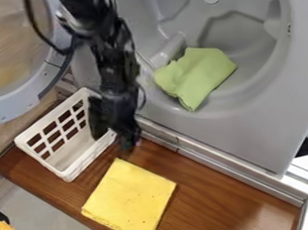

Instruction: Move basket to right side of the table

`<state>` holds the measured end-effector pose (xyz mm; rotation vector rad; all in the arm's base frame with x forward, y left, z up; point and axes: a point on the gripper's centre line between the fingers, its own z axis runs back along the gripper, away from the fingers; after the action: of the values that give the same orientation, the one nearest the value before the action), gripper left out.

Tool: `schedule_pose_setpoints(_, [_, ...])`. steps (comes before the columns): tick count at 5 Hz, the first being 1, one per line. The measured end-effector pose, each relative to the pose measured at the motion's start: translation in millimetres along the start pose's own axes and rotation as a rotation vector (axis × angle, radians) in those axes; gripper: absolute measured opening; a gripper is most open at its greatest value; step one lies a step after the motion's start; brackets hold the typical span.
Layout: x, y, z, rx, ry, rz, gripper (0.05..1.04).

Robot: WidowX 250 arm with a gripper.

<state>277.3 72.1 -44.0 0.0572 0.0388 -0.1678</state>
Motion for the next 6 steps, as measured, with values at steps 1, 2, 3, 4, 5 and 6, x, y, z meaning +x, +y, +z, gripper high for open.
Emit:
schedule_pose_setpoints(1, [-0.6, 4.5, -17.2, 0.021, 0.042, 0.020, 0.948])
schedule_pose_setpoints(2, [-1.0, 6.4, -20.2, 0.027, 0.026, 0.040, 0.663])
schedule_pose_setpoints(3, [-4.5, 6.4, -16.6, 0.036, 0.015, 0.041, 0.426])
schedule_pose_setpoints(4, [-11.0, 7.4, -7.8, 0.029, -0.009, 0.070, 0.248])
schedule_pose_setpoints(5, [-17.3, 6.4, 12.2, 0.019, -0.045, 0.119, 0.130])
schedule_pose_setpoints(6, [-22.3, -1.8, 42.7, -0.005, -0.081, 0.205, 0.089])
